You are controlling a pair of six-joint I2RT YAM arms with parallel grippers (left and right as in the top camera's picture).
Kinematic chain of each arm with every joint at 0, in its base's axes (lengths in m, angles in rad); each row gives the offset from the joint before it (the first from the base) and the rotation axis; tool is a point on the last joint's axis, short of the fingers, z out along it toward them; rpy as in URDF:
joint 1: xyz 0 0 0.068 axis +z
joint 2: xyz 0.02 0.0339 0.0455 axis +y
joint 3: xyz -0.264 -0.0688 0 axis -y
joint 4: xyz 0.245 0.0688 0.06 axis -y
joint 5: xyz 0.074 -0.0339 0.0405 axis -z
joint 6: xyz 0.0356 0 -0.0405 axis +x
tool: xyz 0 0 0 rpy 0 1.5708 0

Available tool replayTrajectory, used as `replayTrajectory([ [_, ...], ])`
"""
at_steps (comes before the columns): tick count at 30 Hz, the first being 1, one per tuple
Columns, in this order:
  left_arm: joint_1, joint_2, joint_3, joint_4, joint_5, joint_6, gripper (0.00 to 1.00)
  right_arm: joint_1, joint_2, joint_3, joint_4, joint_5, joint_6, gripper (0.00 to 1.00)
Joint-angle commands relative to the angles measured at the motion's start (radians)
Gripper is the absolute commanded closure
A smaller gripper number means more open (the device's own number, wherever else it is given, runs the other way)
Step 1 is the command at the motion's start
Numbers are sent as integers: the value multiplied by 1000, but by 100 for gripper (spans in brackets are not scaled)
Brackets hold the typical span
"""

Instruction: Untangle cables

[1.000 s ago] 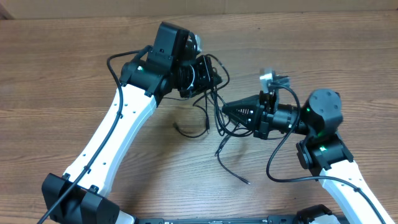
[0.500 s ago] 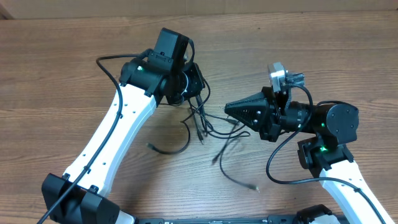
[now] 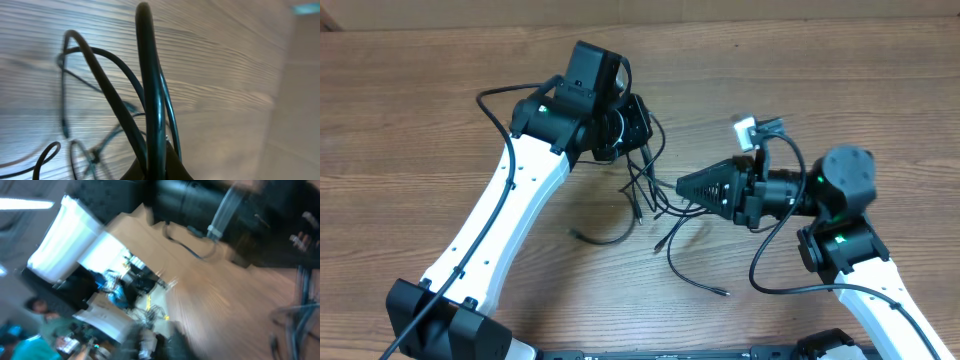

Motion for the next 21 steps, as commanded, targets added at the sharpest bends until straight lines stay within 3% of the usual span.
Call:
replayTrajectory([
  [1, 10, -18, 10, 25, 132, 35, 96, -6, -5, 9, -156, 121, -282, 55],
  [4, 10, -18, 10, 23, 132, 49, 96, -8, -3, 9, -322, 272, -438, 48],
  [7, 10, -18, 10, 14, 131, 46, 96, -8, 7, 9, -356, 280, -502, 40],
  [17, 5, -18, 10, 22, 185, -23, 96, -7, 88, 9, -360, 275, -631, 40],
  [21, 5, -18, 10, 30, 183, -50, 96, -2, 126, 9, -360, 219, -659, 47],
])
